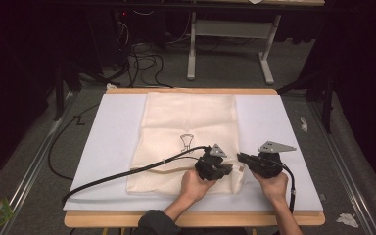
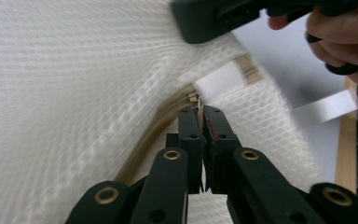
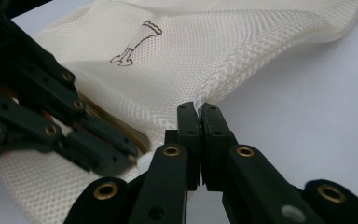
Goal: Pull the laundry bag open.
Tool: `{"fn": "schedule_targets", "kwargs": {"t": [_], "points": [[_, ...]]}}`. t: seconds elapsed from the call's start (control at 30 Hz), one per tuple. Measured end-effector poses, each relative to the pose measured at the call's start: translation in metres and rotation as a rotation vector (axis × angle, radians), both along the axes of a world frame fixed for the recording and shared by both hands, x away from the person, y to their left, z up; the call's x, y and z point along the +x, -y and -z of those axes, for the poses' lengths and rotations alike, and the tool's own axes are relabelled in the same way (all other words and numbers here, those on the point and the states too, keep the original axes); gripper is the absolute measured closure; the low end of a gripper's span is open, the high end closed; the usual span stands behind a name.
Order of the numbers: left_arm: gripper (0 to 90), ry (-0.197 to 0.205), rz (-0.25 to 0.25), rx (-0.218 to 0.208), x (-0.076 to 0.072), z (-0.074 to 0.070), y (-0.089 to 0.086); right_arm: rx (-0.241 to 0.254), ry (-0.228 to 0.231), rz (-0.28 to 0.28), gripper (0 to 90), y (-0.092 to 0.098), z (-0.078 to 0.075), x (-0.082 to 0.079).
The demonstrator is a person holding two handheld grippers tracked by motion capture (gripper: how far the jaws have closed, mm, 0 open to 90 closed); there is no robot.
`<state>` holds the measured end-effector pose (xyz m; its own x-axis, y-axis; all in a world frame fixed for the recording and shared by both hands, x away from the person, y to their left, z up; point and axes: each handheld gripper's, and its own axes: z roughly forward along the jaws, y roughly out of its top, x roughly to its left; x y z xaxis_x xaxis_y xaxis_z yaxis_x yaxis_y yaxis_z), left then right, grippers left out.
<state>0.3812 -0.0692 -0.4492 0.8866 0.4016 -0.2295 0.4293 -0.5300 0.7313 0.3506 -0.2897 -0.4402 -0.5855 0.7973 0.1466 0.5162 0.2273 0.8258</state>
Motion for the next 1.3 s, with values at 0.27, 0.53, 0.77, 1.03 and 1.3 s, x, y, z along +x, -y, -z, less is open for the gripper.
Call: {"fn": "schedule_targets", "kwargs": {"t": [0.27,0.53,0.77,1.03,1.3], "points": [[87.3,-0.009,0.006,0.015,-0.001,0.004,0.002,0.005,0.01,-0.013,89.5,0.001,-0.001,0.002],[87.2,0.014,0.002,0.024,-0.001,-0.002,-0.002,0.012,0.014,-0.005,89.4,0.003,-0.001,0.001],[87.1,0.005,-0.008,0.004,0.0,-0.001,-0.01,0.001,0.01,-0.002,89.4,0.003,0.0,0.002],[87.2,0.025,-0.019,0.009,0.0,-0.006,-0.017,-0.001,0.01,0.001,89.4,0.004,0.0,0.002],[87.1,0.01,-0.026,-0.018,0.001,-0.006,-0.025,-0.014,0.005,0.006,89.3,0.005,0.0,0.003]]}}
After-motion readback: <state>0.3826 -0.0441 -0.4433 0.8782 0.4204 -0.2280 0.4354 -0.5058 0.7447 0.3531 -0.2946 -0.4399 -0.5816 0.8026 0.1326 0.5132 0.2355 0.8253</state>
